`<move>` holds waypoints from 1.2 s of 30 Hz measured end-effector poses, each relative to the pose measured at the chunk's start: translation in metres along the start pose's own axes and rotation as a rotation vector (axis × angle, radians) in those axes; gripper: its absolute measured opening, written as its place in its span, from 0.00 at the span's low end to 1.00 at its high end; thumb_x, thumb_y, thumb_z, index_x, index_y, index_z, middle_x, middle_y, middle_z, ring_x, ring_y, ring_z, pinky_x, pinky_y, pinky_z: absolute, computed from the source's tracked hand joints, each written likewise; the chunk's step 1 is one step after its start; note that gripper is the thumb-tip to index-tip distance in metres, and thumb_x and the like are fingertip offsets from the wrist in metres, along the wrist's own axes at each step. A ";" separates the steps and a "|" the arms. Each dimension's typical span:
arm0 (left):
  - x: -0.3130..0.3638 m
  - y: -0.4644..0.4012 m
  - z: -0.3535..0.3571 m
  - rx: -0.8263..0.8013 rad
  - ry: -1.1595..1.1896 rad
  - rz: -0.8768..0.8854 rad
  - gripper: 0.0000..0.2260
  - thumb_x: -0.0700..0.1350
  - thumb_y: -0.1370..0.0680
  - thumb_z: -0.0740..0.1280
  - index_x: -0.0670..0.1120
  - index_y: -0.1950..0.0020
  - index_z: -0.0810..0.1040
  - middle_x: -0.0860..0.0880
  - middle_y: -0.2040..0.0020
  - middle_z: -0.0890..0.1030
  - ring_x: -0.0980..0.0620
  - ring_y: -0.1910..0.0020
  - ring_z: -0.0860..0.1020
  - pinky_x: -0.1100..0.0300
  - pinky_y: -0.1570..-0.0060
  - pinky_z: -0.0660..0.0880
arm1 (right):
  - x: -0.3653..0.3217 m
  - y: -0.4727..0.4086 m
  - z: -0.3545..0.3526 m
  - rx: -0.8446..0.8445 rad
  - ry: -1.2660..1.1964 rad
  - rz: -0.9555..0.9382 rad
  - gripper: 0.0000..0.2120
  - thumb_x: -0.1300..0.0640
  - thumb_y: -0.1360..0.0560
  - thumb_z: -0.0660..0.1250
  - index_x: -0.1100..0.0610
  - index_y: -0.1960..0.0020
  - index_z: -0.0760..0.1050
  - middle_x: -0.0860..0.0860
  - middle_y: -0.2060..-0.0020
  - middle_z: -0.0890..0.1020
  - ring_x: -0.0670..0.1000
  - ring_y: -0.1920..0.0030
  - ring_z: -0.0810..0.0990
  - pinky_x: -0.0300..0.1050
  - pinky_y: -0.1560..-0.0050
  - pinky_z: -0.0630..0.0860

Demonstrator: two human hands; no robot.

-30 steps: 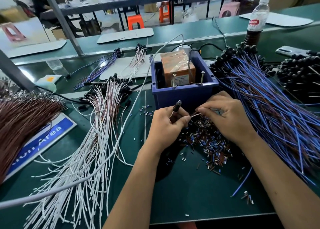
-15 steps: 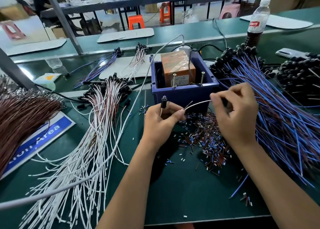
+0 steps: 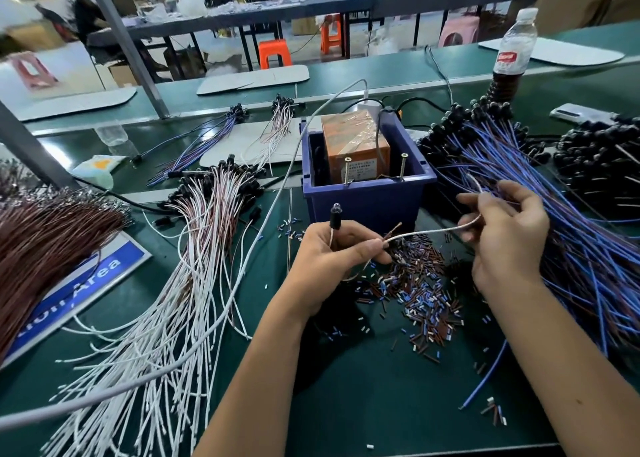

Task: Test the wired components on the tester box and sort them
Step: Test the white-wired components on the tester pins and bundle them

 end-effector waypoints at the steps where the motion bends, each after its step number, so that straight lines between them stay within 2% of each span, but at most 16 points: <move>1: 0.000 -0.001 0.000 0.018 0.014 -0.006 0.04 0.39 0.22 0.72 0.46 0.55 0.86 0.41 0.59 0.86 0.57 0.74 0.66 0.67 0.74 0.62 | -0.003 0.002 0.002 -0.048 0.005 -0.046 0.12 0.66 0.17 0.62 0.56 0.36 0.70 0.56 0.58 0.86 0.50 0.74 0.75 0.39 0.76 0.68; 5: 0.001 -0.001 0.002 0.111 0.122 -0.005 0.02 0.43 0.26 0.74 0.45 0.57 0.86 0.44 0.48 0.85 0.59 0.72 0.69 0.66 0.73 0.62 | -0.014 0.022 0.018 -0.311 0.064 -0.210 0.09 0.66 0.18 0.64 0.57 0.41 0.79 0.55 0.58 0.87 0.50 0.73 0.76 0.40 0.74 0.73; 7: 0.003 0.000 0.006 0.082 0.254 0.025 0.03 0.43 0.25 0.74 0.44 0.56 0.85 0.42 0.41 0.84 0.61 0.72 0.71 0.68 0.73 0.63 | -0.015 0.034 0.024 -0.446 0.151 -0.295 0.07 0.65 0.18 0.67 0.58 0.42 0.80 0.54 0.57 0.88 0.53 0.72 0.79 0.42 0.71 0.77; 9: 0.005 0.000 0.011 0.058 0.318 0.043 0.03 0.41 0.24 0.72 0.43 0.55 0.85 0.39 0.38 0.83 0.61 0.71 0.75 0.70 0.73 0.66 | -0.012 0.047 0.032 -0.579 0.281 -0.368 0.04 0.63 0.19 0.70 0.57 0.45 0.80 0.51 0.58 0.88 0.50 0.71 0.82 0.39 0.68 0.78; 12: 0.004 -0.002 0.017 0.117 0.313 0.038 0.03 0.38 0.23 0.73 0.41 0.52 0.85 0.38 0.39 0.84 0.51 0.52 0.85 0.65 0.61 0.77 | -0.003 0.062 0.043 -0.620 0.405 -0.420 0.04 0.59 0.20 0.73 0.57 0.53 0.80 0.47 0.64 0.86 0.44 0.70 0.83 0.33 0.68 0.74; 14: 0.003 -0.003 0.018 0.162 0.328 0.049 0.06 0.39 0.24 0.73 0.37 0.49 0.84 0.37 0.42 0.85 0.46 0.48 0.85 0.60 0.56 0.80 | -0.001 0.064 0.045 -0.610 0.415 -0.402 0.06 0.58 0.19 0.72 0.57 0.54 0.79 0.48 0.68 0.85 0.45 0.72 0.82 0.34 0.70 0.73; 17: 0.001 -0.004 0.018 0.181 0.309 0.034 0.11 0.41 0.25 0.73 0.35 0.47 0.84 0.39 0.48 0.86 0.49 0.55 0.85 0.62 0.61 0.80 | 0.000 0.063 0.043 -0.658 0.463 -0.417 0.09 0.60 0.19 0.71 0.56 0.57 0.78 0.50 0.70 0.83 0.49 0.71 0.82 0.43 0.71 0.75; 21: -0.002 -0.004 0.016 0.142 0.387 -0.046 0.10 0.41 0.23 0.72 0.35 0.46 0.84 0.44 0.57 0.87 0.56 0.64 0.84 0.67 0.66 0.77 | -0.003 0.062 0.043 -0.662 0.433 -0.428 0.12 0.58 0.17 0.66 0.56 0.58 0.81 0.52 0.68 0.81 0.56 0.68 0.79 0.56 0.68 0.74; 24: -0.002 -0.002 0.018 0.007 0.418 -0.105 0.08 0.39 0.18 0.66 0.34 0.46 0.80 0.53 0.66 0.84 0.63 0.71 0.79 0.71 0.70 0.73 | -0.004 0.056 0.042 -0.650 0.296 -0.290 0.08 0.59 0.16 0.66 0.55 0.50 0.83 0.56 0.65 0.82 0.59 0.69 0.77 0.50 0.70 0.74; 28: -0.003 -0.002 0.021 -0.088 0.408 -0.133 0.08 0.44 0.19 0.69 0.46 0.55 0.87 0.58 0.73 0.76 0.64 0.77 0.65 0.70 0.73 0.58 | -0.002 0.057 0.043 -0.753 0.174 -0.142 0.07 0.56 0.17 0.68 0.54 0.49 0.85 0.53 0.69 0.79 0.48 0.73 0.72 0.40 0.75 0.68; 29: -0.003 -0.003 0.021 -0.090 0.414 -0.136 0.09 0.44 0.19 0.68 0.46 0.55 0.87 0.58 0.73 0.75 0.64 0.77 0.64 0.70 0.74 0.57 | -0.003 0.056 0.043 -0.763 0.160 -0.127 0.07 0.55 0.18 0.68 0.54 0.49 0.85 0.55 0.69 0.78 0.52 0.75 0.71 0.42 0.75 0.67; 31: -0.003 -0.003 0.020 -0.081 0.425 -0.152 0.09 0.44 0.19 0.67 0.45 0.55 0.86 0.58 0.74 0.73 0.63 0.77 0.63 0.71 0.74 0.60 | -0.005 0.055 0.042 -0.772 0.140 -0.099 0.07 0.55 0.19 0.70 0.56 0.49 0.85 0.68 0.65 0.77 0.65 0.72 0.70 0.52 0.72 0.69; 32: -0.003 -0.003 0.019 -0.077 0.426 -0.157 0.09 0.43 0.18 0.67 0.44 0.54 0.85 0.57 0.74 0.73 0.63 0.77 0.63 0.71 0.75 0.62 | -0.006 0.055 0.042 -0.770 0.118 -0.080 0.07 0.55 0.20 0.71 0.57 0.50 0.85 0.70 0.63 0.76 0.66 0.70 0.72 0.52 0.68 0.69; 33: -0.004 -0.003 0.020 -0.071 0.423 -0.160 0.09 0.43 0.18 0.67 0.43 0.54 0.85 0.57 0.73 0.73 0.63 0.77 0.64 0.71 0.75 0.63 | -0.008 0.056 0.042 -0.769 0.088 -0.063 0.06 0.56 0.21 0.71 0.57 0.51 0.85 0.68 0.63 0.78 0.63 0.69 0.73 0.48 0.68 0.70; 35: -0.004 -0.002 0.021 -0.056 0.402 -0.152 0.08 0.43 0.19 0.68 0.43 0.54 0.84 0.56 0.72 0.73 0.62 0.76 0.63 0.71 0.74 0.63 | -0.010 0.056 0.043 -0.760 0.056 -0.043 0.04 0.57 0.23 0.72 0.56 0.54 0.85 0.57 0.64 0.81 0.51 0.69 0.75 0.38 0.69 0.69; 36: -0.004 -0.002 0.021 -0.044 0.388 -0.142 0.07 0.43 0.19 0.68 0.43 0.53 0.84 0.55 0.71 0.75 0.62 0.75 0.64 0.70 0.74 0.64 | -0.010 0.055 0.043 -0.747 0.062 -0.037 0.04 0.56 0.22 0.73 0.55 0.55 0.84 0.54 0.65 0.80 0.50 0.69 0.72 0.38 0.70 0.67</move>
Point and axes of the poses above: each hand's wrist, its own y-axis away from the middle knuckle, its own z-axis out of the palm, x = y × z, the point moved 3 cm from there along -y, towards the middle knuckle
